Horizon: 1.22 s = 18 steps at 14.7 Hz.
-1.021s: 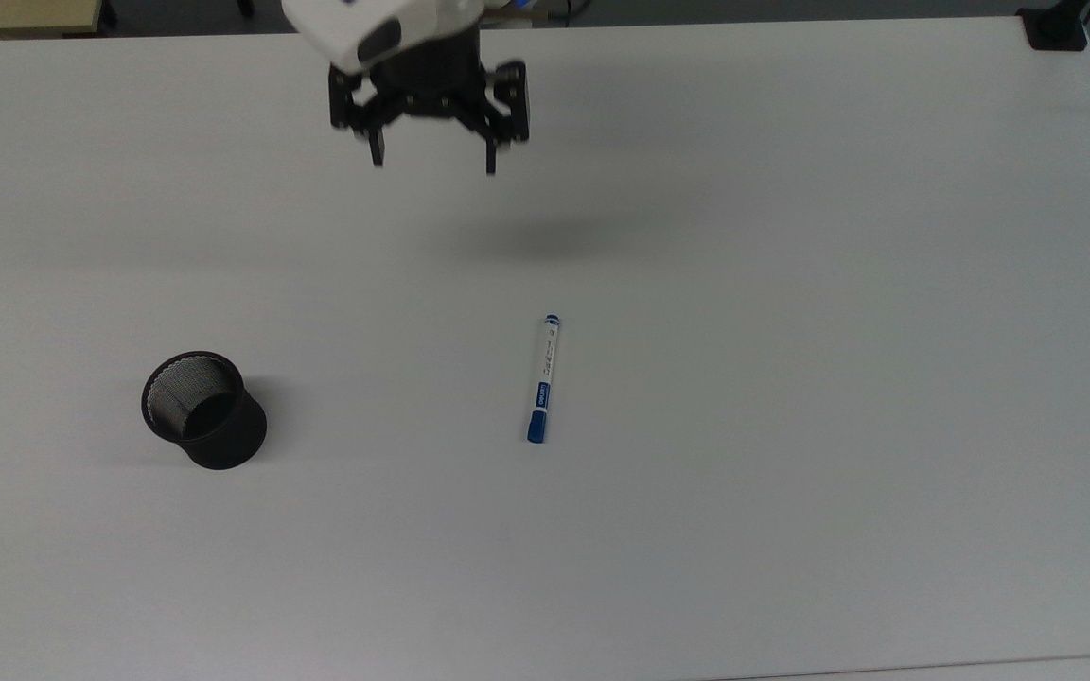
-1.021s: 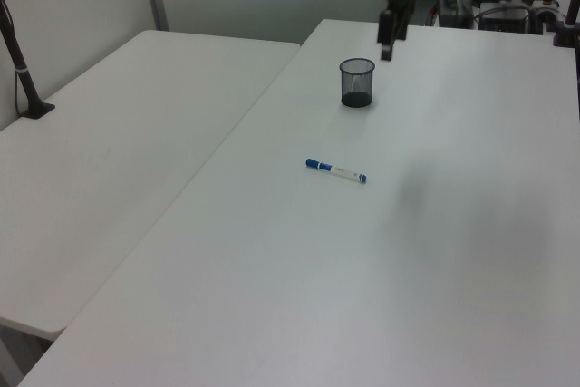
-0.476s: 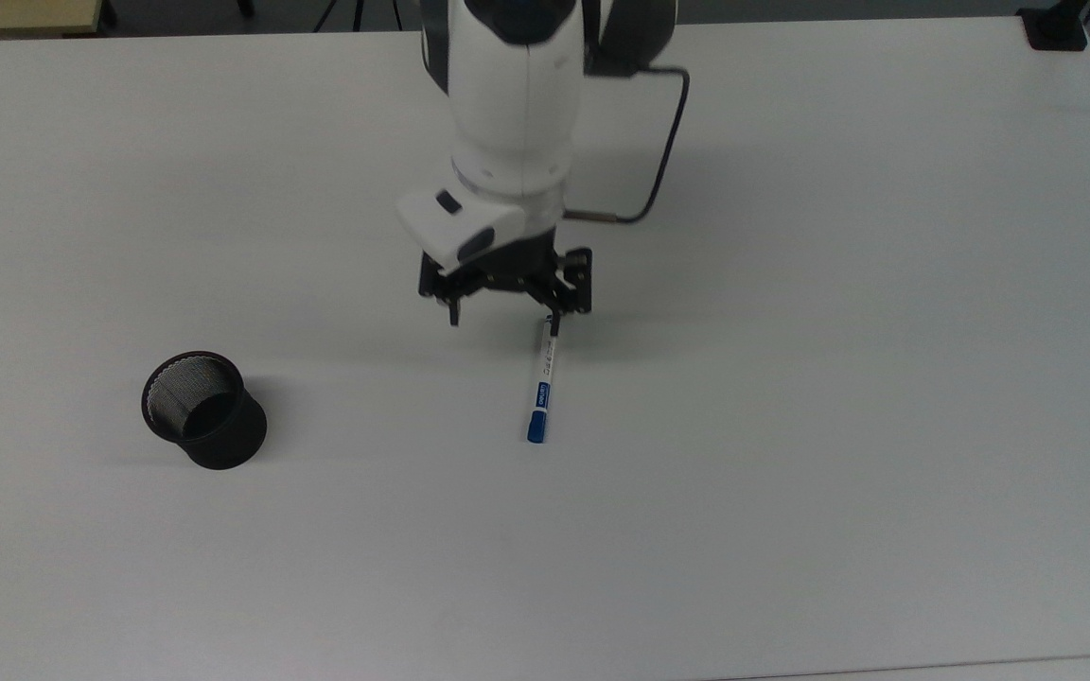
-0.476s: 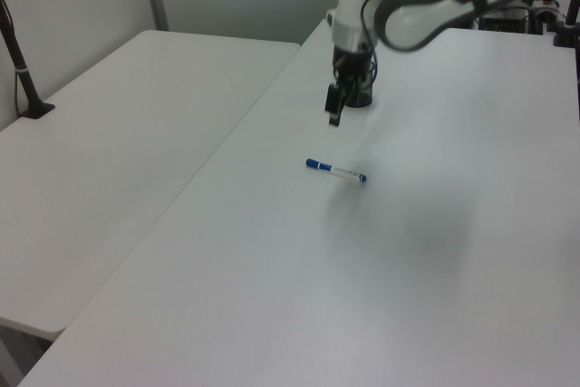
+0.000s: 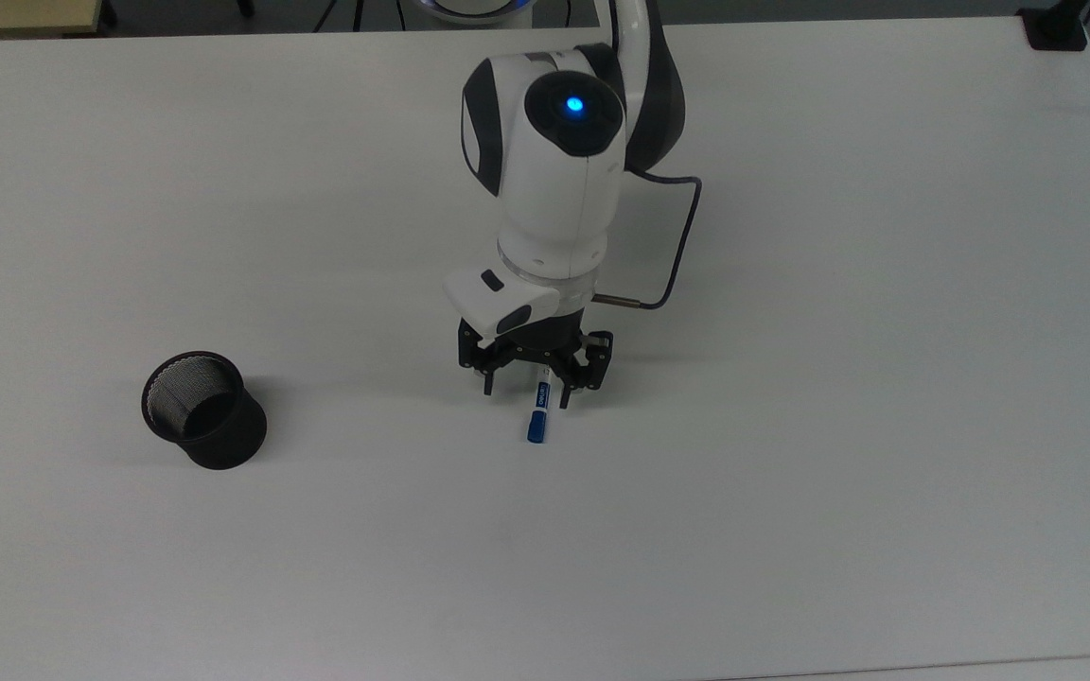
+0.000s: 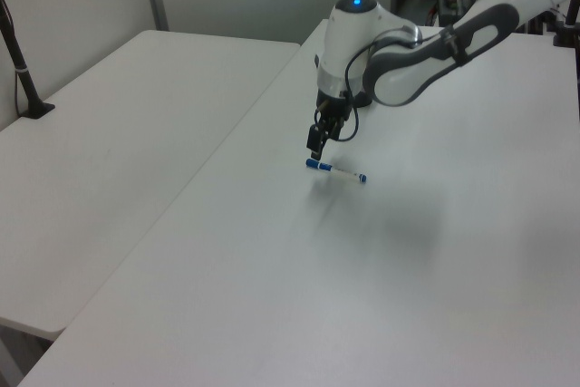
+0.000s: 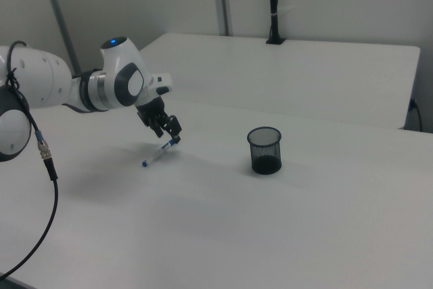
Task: Insert the marker
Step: 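Lower the open gripper over the blue-capped white marker, then close the gripper on the marker near its blue cap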
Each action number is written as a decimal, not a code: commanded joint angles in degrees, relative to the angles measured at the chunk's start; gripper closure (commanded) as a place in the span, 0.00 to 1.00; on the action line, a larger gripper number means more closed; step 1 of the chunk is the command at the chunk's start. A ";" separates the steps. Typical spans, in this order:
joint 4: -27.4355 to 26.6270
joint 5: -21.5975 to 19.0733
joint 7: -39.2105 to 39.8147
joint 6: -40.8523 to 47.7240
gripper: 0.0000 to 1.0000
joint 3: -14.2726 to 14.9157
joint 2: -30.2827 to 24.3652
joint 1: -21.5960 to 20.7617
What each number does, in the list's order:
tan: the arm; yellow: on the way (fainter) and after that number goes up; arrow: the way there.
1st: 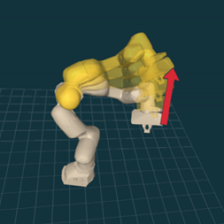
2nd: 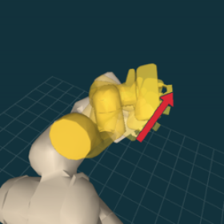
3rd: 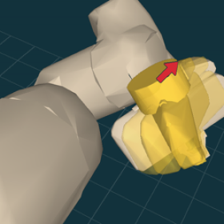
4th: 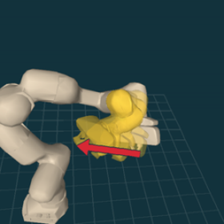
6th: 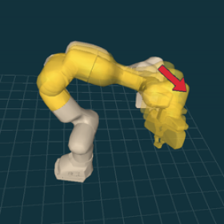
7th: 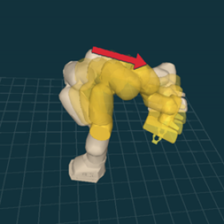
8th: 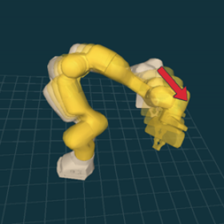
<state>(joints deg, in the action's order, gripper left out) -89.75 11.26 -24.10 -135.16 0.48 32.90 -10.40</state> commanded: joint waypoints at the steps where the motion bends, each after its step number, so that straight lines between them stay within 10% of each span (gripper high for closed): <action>1: 1.07 2.54 -4.72 -3.34 0.37 0.57 2.52 -1.46; 10: 1.15 6.67 -6.40 -4.76 0.73 0.66 4.19 -1.46; 18: 3.96 6.94 -6.22 -4.59 0.79 1.28 4.28 -0.59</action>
<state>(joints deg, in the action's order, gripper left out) -87.56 16.81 -28.83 -138.91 0.82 37.05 -11.21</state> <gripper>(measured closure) 0.784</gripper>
